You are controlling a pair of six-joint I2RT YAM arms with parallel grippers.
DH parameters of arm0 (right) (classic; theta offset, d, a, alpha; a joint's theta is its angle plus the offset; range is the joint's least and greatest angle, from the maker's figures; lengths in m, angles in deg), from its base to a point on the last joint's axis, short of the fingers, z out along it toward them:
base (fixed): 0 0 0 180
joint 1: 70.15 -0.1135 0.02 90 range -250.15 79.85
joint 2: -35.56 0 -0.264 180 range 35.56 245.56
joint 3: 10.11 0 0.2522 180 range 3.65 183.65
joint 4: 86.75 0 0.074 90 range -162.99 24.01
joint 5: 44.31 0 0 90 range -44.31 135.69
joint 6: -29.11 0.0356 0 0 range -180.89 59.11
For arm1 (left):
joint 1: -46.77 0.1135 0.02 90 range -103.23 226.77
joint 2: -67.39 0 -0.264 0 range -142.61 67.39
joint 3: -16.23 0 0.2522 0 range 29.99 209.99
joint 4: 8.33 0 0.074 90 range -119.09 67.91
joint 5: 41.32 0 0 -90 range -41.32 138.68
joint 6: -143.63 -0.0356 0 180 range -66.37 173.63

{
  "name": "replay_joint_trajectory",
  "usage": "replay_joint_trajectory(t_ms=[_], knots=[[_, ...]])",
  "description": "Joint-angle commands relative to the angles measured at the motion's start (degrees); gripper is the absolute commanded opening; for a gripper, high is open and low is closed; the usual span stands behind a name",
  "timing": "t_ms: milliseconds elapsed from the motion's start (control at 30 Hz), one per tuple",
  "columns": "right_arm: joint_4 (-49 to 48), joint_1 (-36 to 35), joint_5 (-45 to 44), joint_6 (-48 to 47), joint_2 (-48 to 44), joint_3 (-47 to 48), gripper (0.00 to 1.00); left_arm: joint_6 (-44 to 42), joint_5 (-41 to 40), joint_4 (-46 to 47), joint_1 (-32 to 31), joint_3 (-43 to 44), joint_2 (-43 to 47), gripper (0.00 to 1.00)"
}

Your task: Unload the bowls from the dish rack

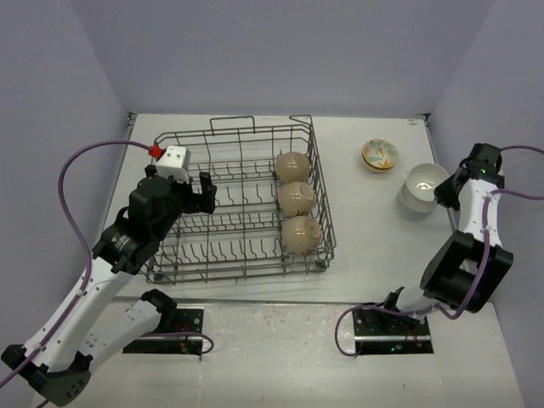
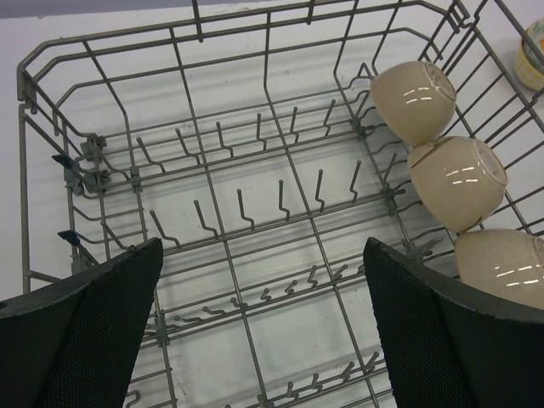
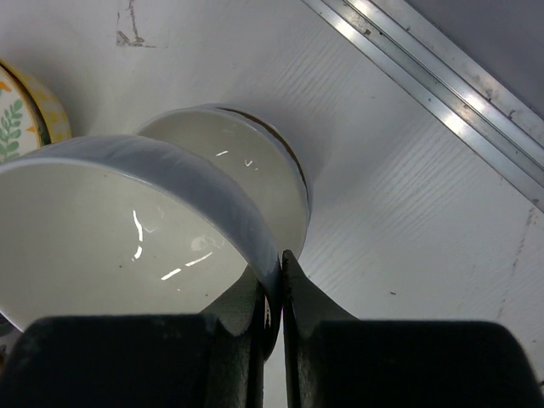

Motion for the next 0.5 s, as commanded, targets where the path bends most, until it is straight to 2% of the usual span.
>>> replay_joint_trajectory(t_ms=[0, 467], knots=[[-1.9, 0.2, 0.1, 1.0, 2.3, 4.7, 0.00, -0.6, -1.0, 2.9, -1.2, -0.6, 0.4, 1.00], [-1.2, 0.3, 0.7, 0.2, 3.9, 2.4, 0.01, -1.5, -1.5, 3.1, -1.7, -1.6, 0.8, 1.00]])
